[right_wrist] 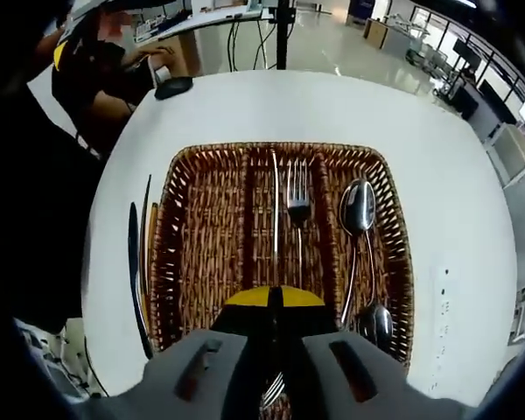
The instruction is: Arrange the knives, forks, and spoons in their matching storage slots by inserting each utensil handle-first until every utensil is classified and aligned in the correct compartment
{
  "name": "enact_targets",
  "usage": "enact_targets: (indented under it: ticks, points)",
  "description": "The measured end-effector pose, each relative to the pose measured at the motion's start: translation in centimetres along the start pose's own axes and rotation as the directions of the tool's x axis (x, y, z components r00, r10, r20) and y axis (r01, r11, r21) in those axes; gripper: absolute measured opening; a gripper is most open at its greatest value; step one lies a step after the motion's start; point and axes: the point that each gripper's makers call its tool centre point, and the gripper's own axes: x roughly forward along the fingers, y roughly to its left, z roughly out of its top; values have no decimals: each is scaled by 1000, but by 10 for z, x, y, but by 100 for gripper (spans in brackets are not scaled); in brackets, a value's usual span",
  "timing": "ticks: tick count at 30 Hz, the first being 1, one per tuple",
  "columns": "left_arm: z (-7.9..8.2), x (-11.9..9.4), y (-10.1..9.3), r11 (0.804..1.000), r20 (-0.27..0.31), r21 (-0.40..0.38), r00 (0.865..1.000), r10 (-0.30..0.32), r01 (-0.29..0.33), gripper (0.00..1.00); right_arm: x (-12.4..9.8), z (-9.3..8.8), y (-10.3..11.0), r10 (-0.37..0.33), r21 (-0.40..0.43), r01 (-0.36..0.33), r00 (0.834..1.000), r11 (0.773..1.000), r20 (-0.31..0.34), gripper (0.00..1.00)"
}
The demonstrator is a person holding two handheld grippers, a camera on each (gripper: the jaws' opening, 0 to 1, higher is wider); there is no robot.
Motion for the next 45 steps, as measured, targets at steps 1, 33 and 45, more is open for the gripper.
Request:
enact_targets:
  ticks: [1,33,45]
  points:
    - [0,0,0,1000,0,-1,1000,0,0,100,2,0,0,1,-2,-1,1000,1000,-1,0]
    - [-8,-1,2,1000,-15,-14,1000,2,-2,100,48,-19,5,88,62,-85,995,994,-53,0]
    - [-9,-1,3,1000,-19,-15,1000,4,-4,100,53,-18,7,140,72,-136,989,988,-47,0]
